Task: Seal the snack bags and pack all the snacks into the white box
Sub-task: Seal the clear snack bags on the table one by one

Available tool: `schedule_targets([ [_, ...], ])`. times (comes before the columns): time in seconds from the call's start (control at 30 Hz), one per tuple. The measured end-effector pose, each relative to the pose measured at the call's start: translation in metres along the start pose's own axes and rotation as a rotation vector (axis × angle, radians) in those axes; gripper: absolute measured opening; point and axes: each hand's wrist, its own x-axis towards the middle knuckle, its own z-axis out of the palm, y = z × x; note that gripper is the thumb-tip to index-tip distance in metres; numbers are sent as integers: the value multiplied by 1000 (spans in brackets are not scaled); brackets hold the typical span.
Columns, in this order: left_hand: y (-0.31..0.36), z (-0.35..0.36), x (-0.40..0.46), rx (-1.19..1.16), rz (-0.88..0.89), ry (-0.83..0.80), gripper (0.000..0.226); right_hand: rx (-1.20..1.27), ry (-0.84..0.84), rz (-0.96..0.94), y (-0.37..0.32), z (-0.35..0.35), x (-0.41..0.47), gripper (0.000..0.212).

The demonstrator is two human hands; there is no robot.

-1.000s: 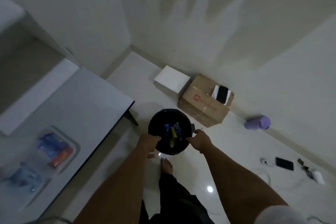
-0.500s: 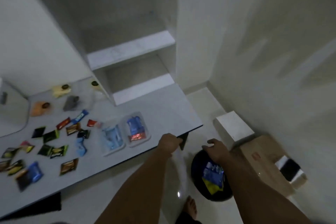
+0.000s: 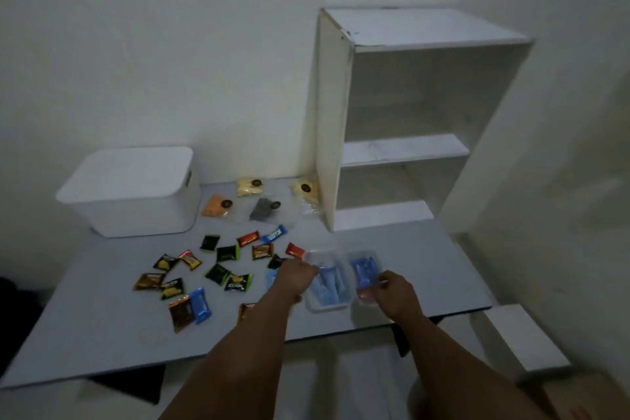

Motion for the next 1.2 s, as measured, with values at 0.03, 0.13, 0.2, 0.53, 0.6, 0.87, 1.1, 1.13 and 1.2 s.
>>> schedule_targets([
  [0.03,-6,-20,3,-14,-8,15,24,-8,0,-8,-14,12,1,21],
  [0.13,-22,-75,8,-17,-3,75,19,-25,19,-81,-60,43,0,30],
  [0.2,-29,-103,15,-53,-35,110,20,2,-23,-84,-86,60,4,30],
  [0.53,-48,-172,83,77,21,164,28,74,-60,-56,-183,133,63,20],
  [0.6,-45,-188,105,112,18,159,26,76,-90,-49,-198,153,87,20],
  [0.87,-27,-233,234,121,-12,217,64,117,-215,28,-280,223,194,27],
  [1.1,-54,-241,357,260,-96,274,76,116,-192,139,-312,283,285,12],
  [1.13,-56,-242,367,302,-102,277,75,114,-190,135,-309,295,298,13],
  [1.2,-44,-248,369,336,-67,274,63,84,-179,124,-308,308,312,17],
])
